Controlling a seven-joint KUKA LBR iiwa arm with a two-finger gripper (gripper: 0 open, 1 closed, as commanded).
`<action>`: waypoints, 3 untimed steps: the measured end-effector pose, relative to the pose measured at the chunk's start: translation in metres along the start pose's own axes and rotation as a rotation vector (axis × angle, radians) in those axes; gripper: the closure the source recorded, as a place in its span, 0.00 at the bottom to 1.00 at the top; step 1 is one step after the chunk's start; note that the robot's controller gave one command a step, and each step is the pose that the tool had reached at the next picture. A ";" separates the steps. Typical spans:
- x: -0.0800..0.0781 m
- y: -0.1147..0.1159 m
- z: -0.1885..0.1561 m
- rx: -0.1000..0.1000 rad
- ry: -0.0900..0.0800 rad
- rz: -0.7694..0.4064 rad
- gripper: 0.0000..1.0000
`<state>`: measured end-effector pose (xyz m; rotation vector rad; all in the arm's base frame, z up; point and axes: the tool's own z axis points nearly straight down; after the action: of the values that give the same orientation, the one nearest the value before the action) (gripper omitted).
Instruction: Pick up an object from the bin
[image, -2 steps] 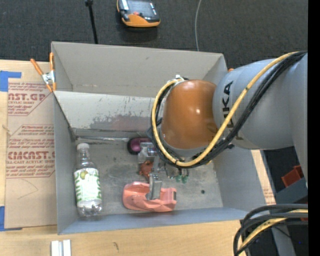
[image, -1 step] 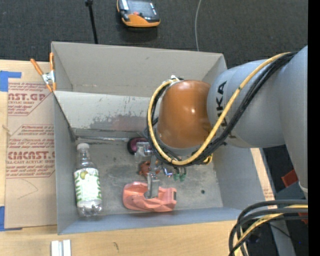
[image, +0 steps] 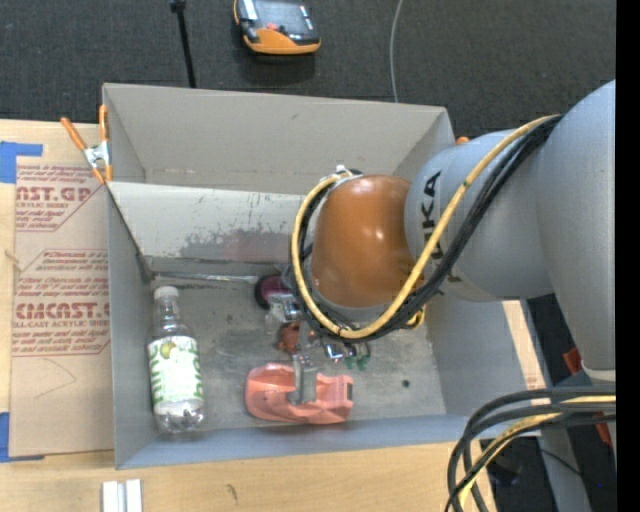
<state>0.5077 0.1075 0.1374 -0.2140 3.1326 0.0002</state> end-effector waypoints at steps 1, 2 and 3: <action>-0.008 0.004 0.030 0.000 0.015 -0.025 0.00; 0.014 -0.001 0.061 -0.006 -0.011 0.142 1.00; 0.014 -0.001 0.061 -0.007 -0.011 0.142 1.00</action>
Offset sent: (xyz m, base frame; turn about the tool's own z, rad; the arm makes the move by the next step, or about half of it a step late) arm -0.0177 -0.0065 -0.0653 0.1417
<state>0.4937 0.1044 0.0765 0.0085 3.1296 0.0120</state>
